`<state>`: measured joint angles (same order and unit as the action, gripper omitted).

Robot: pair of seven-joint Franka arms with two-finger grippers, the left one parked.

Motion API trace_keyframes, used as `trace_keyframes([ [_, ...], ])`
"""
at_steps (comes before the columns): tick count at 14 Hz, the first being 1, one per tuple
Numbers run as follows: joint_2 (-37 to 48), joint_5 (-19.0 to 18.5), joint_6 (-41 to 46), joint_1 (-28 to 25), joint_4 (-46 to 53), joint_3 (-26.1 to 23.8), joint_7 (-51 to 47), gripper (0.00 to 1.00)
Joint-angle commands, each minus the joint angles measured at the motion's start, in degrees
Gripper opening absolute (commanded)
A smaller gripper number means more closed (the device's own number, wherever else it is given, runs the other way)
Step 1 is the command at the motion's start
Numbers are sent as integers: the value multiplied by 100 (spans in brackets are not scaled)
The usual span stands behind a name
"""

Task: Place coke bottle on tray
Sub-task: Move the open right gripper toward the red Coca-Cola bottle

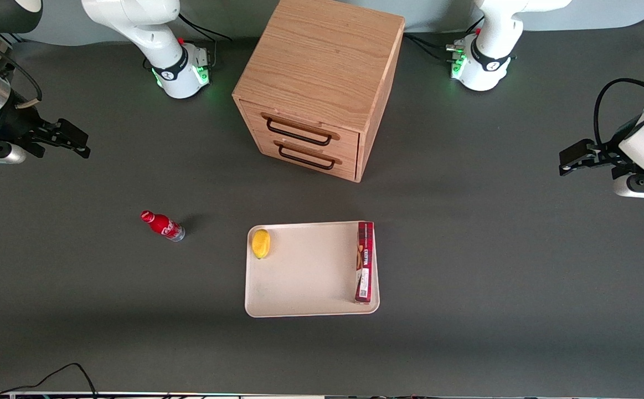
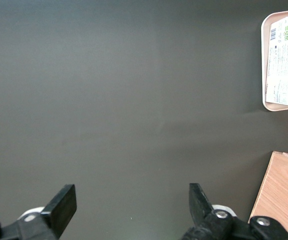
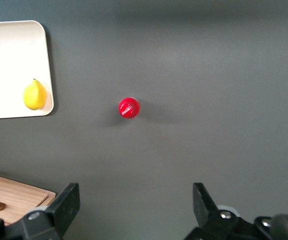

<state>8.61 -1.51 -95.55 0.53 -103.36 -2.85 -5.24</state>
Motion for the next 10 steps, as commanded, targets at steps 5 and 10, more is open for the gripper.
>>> trace_keyframes([
  [5, -219, 213, 353, 53, 308, 3, 68, 100],
  [10, -694, 291, -470, 44, -296, -49, 513, 100],
])
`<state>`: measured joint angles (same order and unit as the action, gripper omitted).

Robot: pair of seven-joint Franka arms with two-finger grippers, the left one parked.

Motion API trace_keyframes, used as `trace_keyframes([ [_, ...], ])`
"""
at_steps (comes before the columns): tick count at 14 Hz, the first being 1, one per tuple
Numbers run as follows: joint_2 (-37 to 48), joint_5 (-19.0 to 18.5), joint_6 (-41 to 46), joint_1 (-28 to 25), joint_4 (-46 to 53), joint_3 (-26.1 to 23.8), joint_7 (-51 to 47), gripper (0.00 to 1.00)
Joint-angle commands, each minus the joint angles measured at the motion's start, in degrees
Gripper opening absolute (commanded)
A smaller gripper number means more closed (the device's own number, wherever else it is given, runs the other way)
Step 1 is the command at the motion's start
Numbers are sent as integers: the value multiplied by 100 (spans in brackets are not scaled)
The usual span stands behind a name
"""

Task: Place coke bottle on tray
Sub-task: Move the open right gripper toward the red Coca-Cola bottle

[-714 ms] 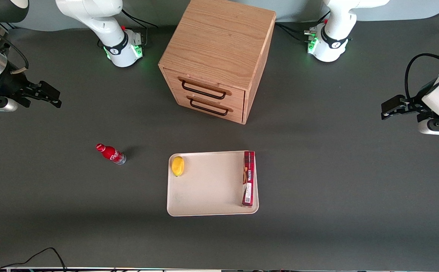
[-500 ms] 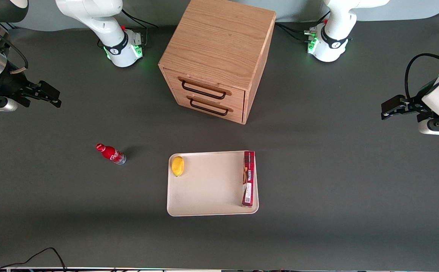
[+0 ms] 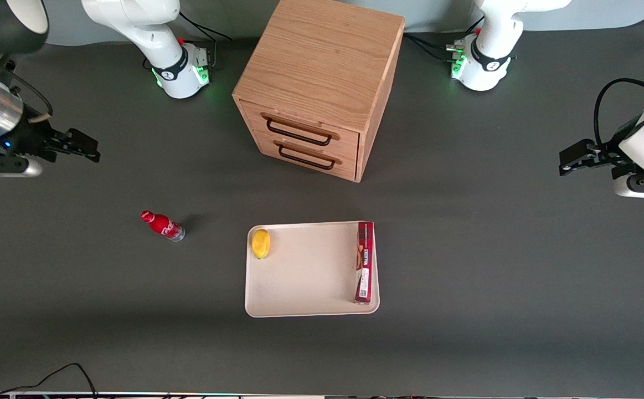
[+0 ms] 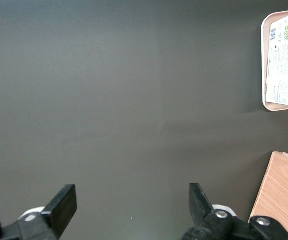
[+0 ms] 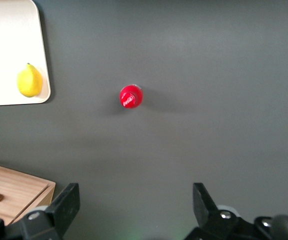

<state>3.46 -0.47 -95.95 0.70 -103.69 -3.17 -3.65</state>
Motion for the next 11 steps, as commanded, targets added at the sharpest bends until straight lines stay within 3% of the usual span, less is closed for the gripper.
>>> trace_keyframes([
  [1, -179, 301, -894, 61, -623, -16, 408, 100],
  [4, -240, 311, -2223, 79, -1494, -60, 400, 100],
  [11, -644, 232, -3798, 88, -2339, -245, 391, 97],
])
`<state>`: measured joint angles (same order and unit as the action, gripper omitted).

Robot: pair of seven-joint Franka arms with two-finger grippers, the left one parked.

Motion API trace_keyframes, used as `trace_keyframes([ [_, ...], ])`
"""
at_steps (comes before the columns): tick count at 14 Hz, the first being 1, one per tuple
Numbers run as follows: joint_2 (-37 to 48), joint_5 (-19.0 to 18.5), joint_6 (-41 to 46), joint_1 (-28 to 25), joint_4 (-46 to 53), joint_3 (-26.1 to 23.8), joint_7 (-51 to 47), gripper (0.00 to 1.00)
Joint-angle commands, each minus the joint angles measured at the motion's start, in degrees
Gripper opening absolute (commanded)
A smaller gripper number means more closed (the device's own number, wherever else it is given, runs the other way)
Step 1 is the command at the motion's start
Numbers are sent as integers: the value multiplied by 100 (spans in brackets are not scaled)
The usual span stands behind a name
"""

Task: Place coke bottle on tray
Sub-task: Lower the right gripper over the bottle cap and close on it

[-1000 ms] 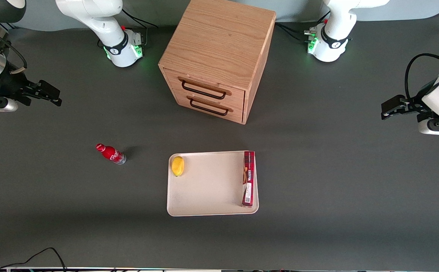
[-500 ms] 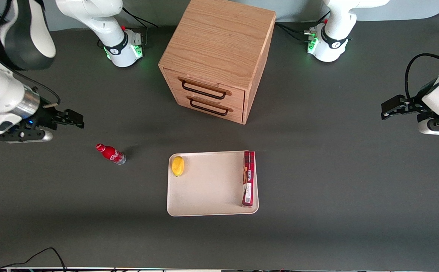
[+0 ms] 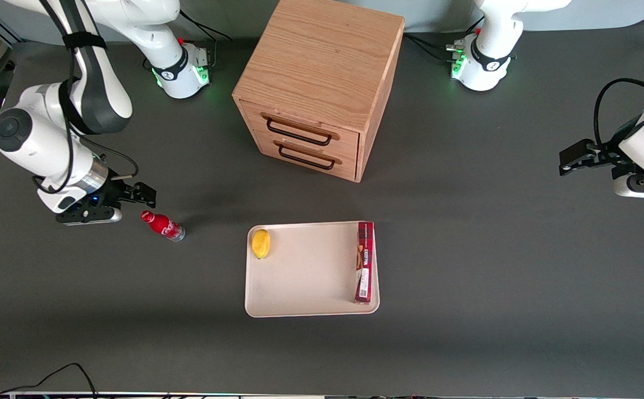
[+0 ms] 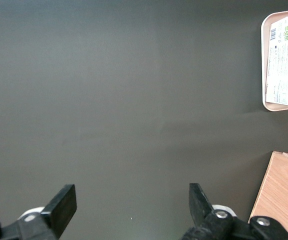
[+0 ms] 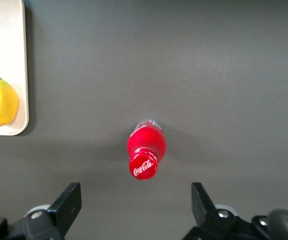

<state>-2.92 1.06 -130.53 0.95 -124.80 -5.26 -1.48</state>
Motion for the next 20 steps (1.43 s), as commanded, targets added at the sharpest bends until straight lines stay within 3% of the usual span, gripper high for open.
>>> trace_keyframes([
  [1, -59, 44, -394, 72, -229, -45, 174, 96],
  [4, -165, -53, -465, 72, -229, -37, 174, 94],
  [7, -227, -62, -553, 81, -229, -37, 174, 79],
  [12, -306, -141, -641, 90, -229, -37, 174, 69],
  [13, -306, -150, -641, 90, -229, -37, 174, 58],
  [16, -332, -150, -641, 90, -220, -37, 174, 3],
  [20, -324, -159, -615, 90, -220, -37, 165, 0],
])
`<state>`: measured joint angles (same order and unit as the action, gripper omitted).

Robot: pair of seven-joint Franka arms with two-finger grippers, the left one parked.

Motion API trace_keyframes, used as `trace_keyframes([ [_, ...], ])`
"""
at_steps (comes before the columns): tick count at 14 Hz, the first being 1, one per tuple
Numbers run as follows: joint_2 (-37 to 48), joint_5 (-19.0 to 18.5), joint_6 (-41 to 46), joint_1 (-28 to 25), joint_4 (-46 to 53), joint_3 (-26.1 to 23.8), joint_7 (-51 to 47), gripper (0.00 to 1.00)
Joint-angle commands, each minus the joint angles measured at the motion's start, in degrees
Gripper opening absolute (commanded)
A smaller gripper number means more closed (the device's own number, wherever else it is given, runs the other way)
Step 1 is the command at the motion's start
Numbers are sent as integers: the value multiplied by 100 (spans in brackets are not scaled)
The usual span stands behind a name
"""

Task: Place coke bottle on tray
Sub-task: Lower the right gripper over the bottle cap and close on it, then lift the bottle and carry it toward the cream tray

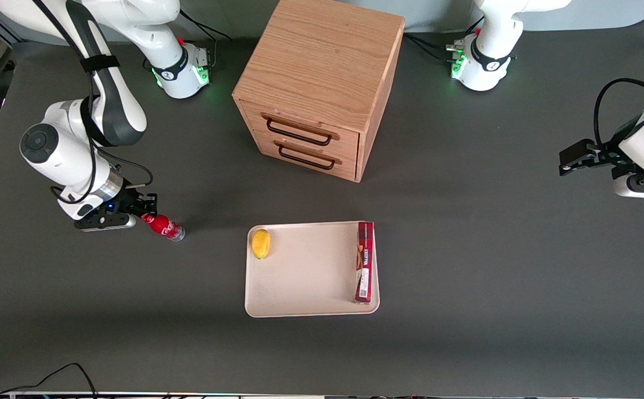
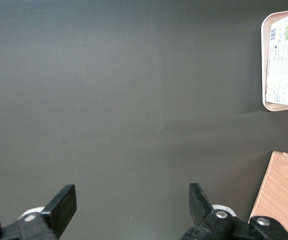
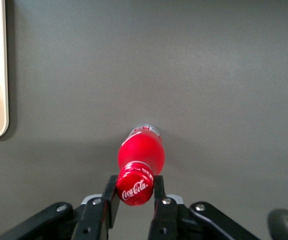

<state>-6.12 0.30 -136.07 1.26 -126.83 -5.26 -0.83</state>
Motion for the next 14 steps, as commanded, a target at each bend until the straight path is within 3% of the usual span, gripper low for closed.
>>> trace_keyframes([
  [1, 84, -74, -16, 59, -9, -37, 100, 0],
  [4, 400, -66, 798, 120, 384, -37, 13, 0],
  [10, 559, -4, 3716, 156, 2589, -37, -363, 0],
  [14, 227, -65, 4326, 94, 3672, -195, -961, 0],
])
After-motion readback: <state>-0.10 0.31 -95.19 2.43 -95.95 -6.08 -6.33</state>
